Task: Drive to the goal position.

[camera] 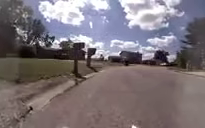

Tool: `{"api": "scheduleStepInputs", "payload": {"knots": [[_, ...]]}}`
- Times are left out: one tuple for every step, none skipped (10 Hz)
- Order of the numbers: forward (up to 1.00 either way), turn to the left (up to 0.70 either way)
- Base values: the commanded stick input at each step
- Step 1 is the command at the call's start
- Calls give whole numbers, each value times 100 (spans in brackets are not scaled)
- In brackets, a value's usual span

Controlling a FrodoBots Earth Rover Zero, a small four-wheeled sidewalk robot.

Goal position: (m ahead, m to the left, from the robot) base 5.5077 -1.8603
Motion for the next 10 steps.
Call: {"api": "scheduleStepInputs", "payload": {"knots": [[85, 0], [85, 0], [85, 0], [85, 0], [85, 0], [85, 0], [85, 0], [85, 0], [85, 0], [85, 0]]}}
